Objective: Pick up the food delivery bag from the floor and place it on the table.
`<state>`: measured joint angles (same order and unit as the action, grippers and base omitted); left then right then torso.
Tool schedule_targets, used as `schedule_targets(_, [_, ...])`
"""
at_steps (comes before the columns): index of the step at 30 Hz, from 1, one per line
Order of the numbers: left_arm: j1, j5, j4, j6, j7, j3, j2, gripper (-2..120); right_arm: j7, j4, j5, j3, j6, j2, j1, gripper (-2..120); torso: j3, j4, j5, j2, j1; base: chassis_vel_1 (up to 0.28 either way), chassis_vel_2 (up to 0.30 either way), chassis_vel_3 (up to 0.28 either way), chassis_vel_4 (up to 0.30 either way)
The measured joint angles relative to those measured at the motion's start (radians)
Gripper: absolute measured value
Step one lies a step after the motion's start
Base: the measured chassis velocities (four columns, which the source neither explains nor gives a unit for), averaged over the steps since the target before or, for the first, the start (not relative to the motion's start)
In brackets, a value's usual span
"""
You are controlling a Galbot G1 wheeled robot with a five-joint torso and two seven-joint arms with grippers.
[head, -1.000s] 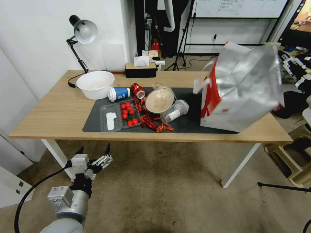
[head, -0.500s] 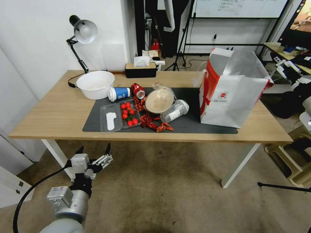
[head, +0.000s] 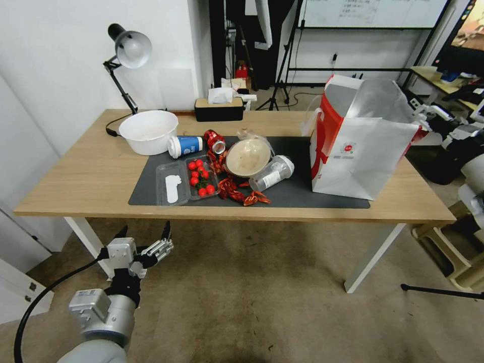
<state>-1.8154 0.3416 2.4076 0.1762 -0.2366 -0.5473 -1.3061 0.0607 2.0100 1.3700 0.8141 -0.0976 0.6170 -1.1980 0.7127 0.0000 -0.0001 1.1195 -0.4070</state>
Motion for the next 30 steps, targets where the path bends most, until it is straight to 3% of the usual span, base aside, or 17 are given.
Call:
schedule_targets(6, [0.002, -0.005, 0.002, 0.005, 0.014, -0.003, -0.003, 100, -0.040, 0.063, -0.111, 0.017, 0.023, 0.018, -0.073, 100, 0.000, 0.0001, -0.0001, 0.000, 0.000, 0.000, 0.000, 0.000, 0.000])
schedule_targets(14, [0.005, -0.008, -0.002, 0.001, 0.024, -0.010, -0.005, 100, -0.072, 0.175, -0.331, 0.088, 0.097, 0.091, -0.305, 100, 0.000, -0.0001, -0.0001, 0.000, 0.000, 0.000, 0.000, 0.000, 0.000])
schedule_targets(17, [0.009, -0.008, -0.008, -0.001, 0.027, -0.013, -0.004, 100, -0.083, 0.195, -0.450, 0.082, 0.161, 0.187, -0.432, 100, 0.000, 0.0001, -0.0001, 0.000, 0.000, 0.000, 0.000, 0.000, 0.000])
schedule_targets(24, [0.016, -0.007, -0.027, -0.004, 0.025, -0.010, -0.001, 100, -0.111, 0.166, -0.586, 0.045, 0.228, 0.347, -0.575, 100, 0.000, -0.0003, 0.0000, 0.000, 0.000, 0.000, 0.000, 0.000, 0.000])
schedule_targets(30, [0.024, -0.006, -0.047, -0.004, 0.028, -0.007, 0.003, 100, -0.135, 0.115, -0.643, 0.020, 0.279, 0.418, -0.608, 100, 0.000, 0.0001, -0.0001, 0.000, 0.000, 0.000, 0.000, 0.000, 0.000])
